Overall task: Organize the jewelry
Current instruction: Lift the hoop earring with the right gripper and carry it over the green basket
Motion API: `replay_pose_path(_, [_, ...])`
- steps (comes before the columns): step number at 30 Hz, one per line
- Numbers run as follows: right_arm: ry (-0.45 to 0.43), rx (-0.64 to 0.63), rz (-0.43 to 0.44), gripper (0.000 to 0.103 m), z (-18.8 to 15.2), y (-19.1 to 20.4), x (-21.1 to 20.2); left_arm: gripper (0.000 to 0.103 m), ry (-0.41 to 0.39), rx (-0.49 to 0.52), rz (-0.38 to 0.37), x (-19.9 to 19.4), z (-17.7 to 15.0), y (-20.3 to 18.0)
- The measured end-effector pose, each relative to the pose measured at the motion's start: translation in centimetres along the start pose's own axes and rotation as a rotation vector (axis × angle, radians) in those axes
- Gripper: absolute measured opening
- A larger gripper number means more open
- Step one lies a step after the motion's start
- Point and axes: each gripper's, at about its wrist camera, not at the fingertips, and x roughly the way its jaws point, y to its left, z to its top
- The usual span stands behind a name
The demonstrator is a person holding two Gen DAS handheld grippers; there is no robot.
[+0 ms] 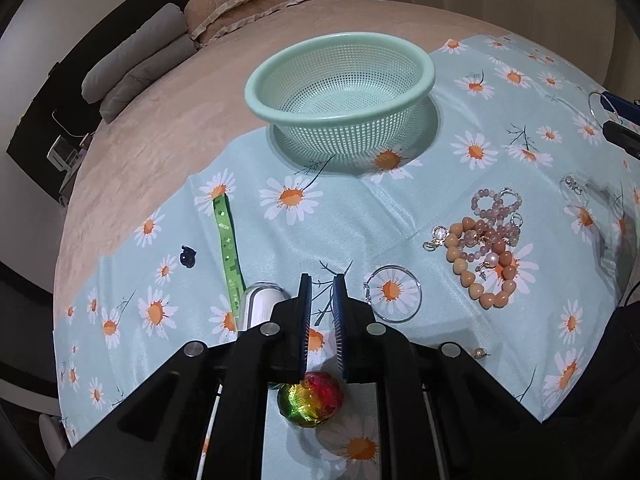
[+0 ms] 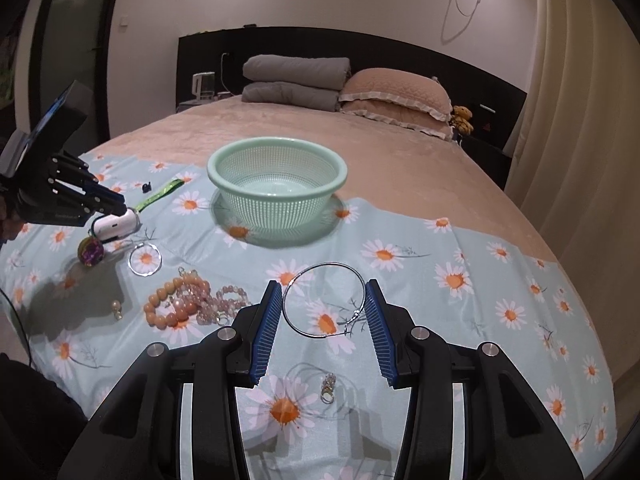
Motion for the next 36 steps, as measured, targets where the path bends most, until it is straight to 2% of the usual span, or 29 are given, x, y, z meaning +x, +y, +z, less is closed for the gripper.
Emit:
replay_pose_path(1, [-0.004, 0.0, 0.005, 0.04, 0.3, 0.0, 0.0, 0.016, -0.001, 0.008, -0.015, 0.0, 0.1, -0.2])
replay_pose_path(2, [-0.008, 0.0, 0.009, 0.04, 0.5, 0.0, -0.1, 0.035, 0.006, 0.022, -0.023, 0.3, 0.1, -0.6])
replay_pose_path(4, [-0.011, 0.001, 0.012, 0.04, 0.8, 0.1, 0.1, 0.057, -0.003, 0.052, -0.006, 0.7, -0.1, -1.4])
replay_pose_path(12, [-0.01, -0.011, 0.032, 0.04, 1.8, 0.3, 0.6, 0.059, 0.04, 0.125, -0.067, 4.1, -1.1, -4.1])
replay_pose_path(15, [-0.008, -0.017, 0.039, 0.04, 2.2, 0.4, 0.9, 0.059, 0.029, 0.157, -0.084, 4.8, -1.5, -5.0])
replay_pose_path(16, [-0.006, -0.017, 0.045, 0.04, 2.3, 0.4, 1.1, 0.059, 0.02, 0.167, -0.084, 5.0, -1.6, -5.2])
replay_pose_path(19, [0.001, -0.018, 0.051, 0.04, 2.6, 0.6, 1.7, 0.046, 0.006, 0.164, -0.139, 5.4, -1.8, -5.3])
replay_pose_path(25, [0.015, -0.019, 0.067, 0.04, 3.0, 0.7, 3.0, 0.043, 0.002, 0.116, -0.186, 5.6, -2.1, -4.6])
replay_pose_path(26, [0.017, -0.022, 0.069, 0.04, 3.1, 0.8, 3.2, 0.037, 0.004, 0.109, -0.189, 5.5, -2.1, -4.5])
replay_pose_path(27, [0.02, -0.025, 0.071, 0.04, 3.2, 0.8, 3.4, 0.009, 0.003, 0.102, -0.183, 5.4, -2.0, -4.3])
replay_pose_path(28, [0.022, -0.029, 0.074, 0.04, 3.3, 0.8, 3.6, 0.005, 0.015, 0.083, -0.208, 5.4, -1.9, -3.9])
replay_pose_path(32, [0.021, -0.039, 0.077, 0.04, 4.2, 1.0, 4.4, 0.005, 0.028, 0.045, -0.23, 5.6, -1.5, -2.6])
replay_pose_path(36, [0.013, -0.051, 0.087, 0.04, 4.9, 1.3, 4.7, 0.003, 0.034, 0.063, -0.233, 5.5, -1.6, -2.8])
